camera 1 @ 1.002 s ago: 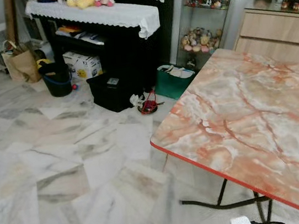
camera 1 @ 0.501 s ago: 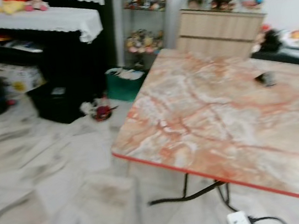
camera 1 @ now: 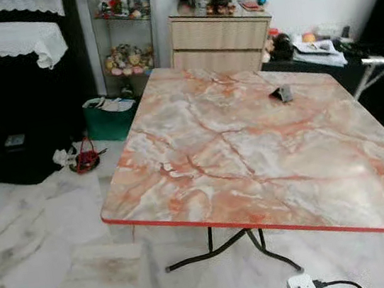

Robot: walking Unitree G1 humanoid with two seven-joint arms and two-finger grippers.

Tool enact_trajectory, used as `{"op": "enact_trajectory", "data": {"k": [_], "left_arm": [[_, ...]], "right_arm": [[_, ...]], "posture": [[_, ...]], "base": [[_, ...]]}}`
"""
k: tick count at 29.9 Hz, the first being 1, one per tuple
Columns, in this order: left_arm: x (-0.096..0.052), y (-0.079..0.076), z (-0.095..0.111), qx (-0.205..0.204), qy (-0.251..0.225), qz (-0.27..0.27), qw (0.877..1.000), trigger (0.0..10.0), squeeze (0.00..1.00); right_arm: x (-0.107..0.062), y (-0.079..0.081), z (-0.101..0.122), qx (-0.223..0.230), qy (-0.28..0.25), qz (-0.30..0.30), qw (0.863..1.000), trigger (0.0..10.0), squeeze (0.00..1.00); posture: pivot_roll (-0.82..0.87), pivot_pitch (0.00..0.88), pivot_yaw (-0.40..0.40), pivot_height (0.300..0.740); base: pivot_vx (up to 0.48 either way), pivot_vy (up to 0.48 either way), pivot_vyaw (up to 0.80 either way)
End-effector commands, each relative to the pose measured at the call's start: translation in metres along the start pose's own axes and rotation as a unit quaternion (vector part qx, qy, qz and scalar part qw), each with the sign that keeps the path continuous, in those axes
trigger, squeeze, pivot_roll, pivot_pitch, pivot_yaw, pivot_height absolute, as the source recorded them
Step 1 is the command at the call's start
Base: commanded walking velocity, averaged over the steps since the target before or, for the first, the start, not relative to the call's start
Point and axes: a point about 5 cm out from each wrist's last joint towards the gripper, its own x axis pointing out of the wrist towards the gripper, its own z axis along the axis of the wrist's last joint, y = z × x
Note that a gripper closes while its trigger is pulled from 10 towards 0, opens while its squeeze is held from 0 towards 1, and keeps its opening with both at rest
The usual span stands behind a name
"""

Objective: Hang hanger

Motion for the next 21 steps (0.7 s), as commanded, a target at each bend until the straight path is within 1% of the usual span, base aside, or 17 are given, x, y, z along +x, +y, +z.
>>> {"op": "enact_trajectory", "data": {"k": [1, 4, 7, 13, 14, 15, 17, 21], "left_arm": [[0.0, 0.02, 0.024, -0.019, -0.047, -0.012, 0.999, 10.0, 0.0], [0.0, 0.024, 0.027, -0.001, -0.048, -0.011, 0.999, 10.0, 0.0], [0.0, 0.027, 0.029, 0.006, -0.05, -0.01, 0.999, 10.0, 0.0], [0.0, 0.026, 0.035, 0.017, -0.057, -0.013, 0.998, 10.0, 0.0], [0.0, 0.026, 0.035, 0.031, -0.057, -0.013, 0.998, 10.0, 0.0], [0.0, 0.025, 0.035, 0.035, -0.057, -0.013, 0.998, 10.0, 0.0], [0.0, 0.025, 0.034, 0.04, -0.055, -0.013, 0.998, 10.0, 0.0], [0.0, 0.026, 0.029, 0.028, -0.046, -0.008, 0.999, 10.0, 0.0]], "right_arm": [[-0.002, -0.01, 0.031, 0.183, -0.103, -0.015, 0.978, 10.0, 0.0], [-0.001, -0.005, 0.03, 0.191, -0.102, -0.014, 0.976, 10.0, 0.0], [-0.001, -0.003, 0.03, 0.196, -0.102, -0.013, 0.975, 10.0, 0.0], [-0.001, -0.001, 0.028, 0.204, -0.098, -0.015, 0.974, 10.0, 0.0], [-0.001, -0.001, 0.028, 0.204, -0.097, -0.016, 0.974, 10.0, 0.0], [-0.001, -0.002, 0.028, 0.204, -0.096, -0.017, 0.974, 10.0, 0.0], [-0.001, -0.002, 0.027, 0.204, -0.096, -0.018, 0.974, 10.0, 0.0], [-0.001, -0.004, 0.027, 0.2, -0.095, -0.019, 0.975, 10.0, 0.0]], "posture": [[0.19, 0.0, -0.017, 0.74], [0.18, 0.0, -0.001, 0.74], [0.18, 0.0, 0.003, 0.74], [0.19, 0.0, 0.003, 0.74], [0.19, 0.0, 0.0, 0.74], [0.19, 0.0, 0.0, 0.74], [0.19, 0.0, -0.003, 0.74], [0.2, 0.0, -0.017, 0.74]], "base": [[0.0, 0.0, 0.0], [0.0, 0.0, 0.0], [0.0, 0.0, 0.0], [0.0, 0.0, 0.0], [0.0, 0.0, 0.0], [0.0, 0.0, 0.0], [0.0, -0.48, 0.0], [0.0, -0.48, 0.0]]}}
